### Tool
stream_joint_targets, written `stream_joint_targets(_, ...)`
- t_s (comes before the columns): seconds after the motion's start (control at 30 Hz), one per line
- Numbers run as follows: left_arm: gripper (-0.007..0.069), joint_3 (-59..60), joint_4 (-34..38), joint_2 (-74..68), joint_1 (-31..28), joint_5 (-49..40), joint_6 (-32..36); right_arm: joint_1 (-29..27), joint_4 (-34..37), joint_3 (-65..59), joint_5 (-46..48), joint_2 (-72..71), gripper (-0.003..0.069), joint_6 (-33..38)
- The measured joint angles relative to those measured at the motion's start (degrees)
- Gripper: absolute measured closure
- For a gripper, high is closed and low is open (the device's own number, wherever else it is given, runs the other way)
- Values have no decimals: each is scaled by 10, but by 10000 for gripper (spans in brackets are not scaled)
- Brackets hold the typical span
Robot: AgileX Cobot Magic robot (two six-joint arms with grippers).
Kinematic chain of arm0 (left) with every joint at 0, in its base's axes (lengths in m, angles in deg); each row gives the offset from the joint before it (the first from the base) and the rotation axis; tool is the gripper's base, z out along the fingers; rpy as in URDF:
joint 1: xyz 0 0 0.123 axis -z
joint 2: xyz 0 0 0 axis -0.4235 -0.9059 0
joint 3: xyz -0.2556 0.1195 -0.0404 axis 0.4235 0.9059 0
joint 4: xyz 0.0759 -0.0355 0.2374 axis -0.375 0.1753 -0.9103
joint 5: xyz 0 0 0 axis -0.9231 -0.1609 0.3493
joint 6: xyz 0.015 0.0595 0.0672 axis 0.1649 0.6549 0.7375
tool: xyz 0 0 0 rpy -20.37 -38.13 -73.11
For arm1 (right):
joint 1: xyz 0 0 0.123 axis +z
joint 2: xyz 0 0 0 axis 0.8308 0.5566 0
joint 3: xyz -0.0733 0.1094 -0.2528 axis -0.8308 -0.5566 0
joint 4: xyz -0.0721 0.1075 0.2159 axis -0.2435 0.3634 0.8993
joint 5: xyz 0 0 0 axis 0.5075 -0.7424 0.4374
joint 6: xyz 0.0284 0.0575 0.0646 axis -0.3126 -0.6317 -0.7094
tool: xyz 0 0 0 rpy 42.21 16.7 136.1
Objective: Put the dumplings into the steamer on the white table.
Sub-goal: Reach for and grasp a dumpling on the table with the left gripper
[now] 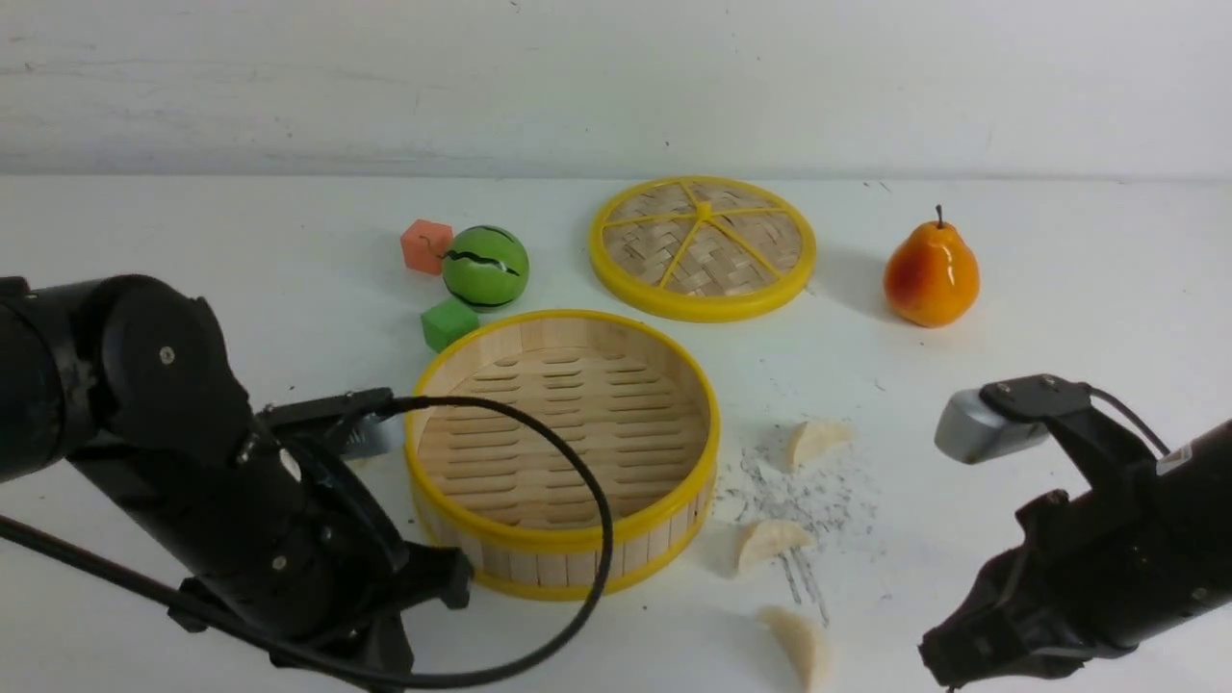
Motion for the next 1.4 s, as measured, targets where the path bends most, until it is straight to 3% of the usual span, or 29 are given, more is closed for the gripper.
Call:
stream_joint_targets(0.3,615,0,-155,0,4,138,-151,0,-30,0,-1,0,663,1)
stream_joint_targets(0.6,585,0,-192,38,4,240,-215,0,-93,0,-25,0,661,2)
stream_joint_targets(0.8,575,0,-253,132,-5,249,-233,0,-103,0,-48,0,661,-8)
stream_joint_targets(1.0,563,14,-327,155,-75,236,-333,0,-102,0,-70,0,660,-8)
stream_joint_targets(1.13,546,40,-338,141,-107,223,-373,0,-89,0,-71,0,657,-9)
stream_joint_targets(1.27,481,43,-337,113,-109,212,-381,0,-73,0,-72,0,656,-9)
stream_joint_targets(1.4,370,43,-327,78,-109,194,-382,0,-67,0,-72,0,655,-9)
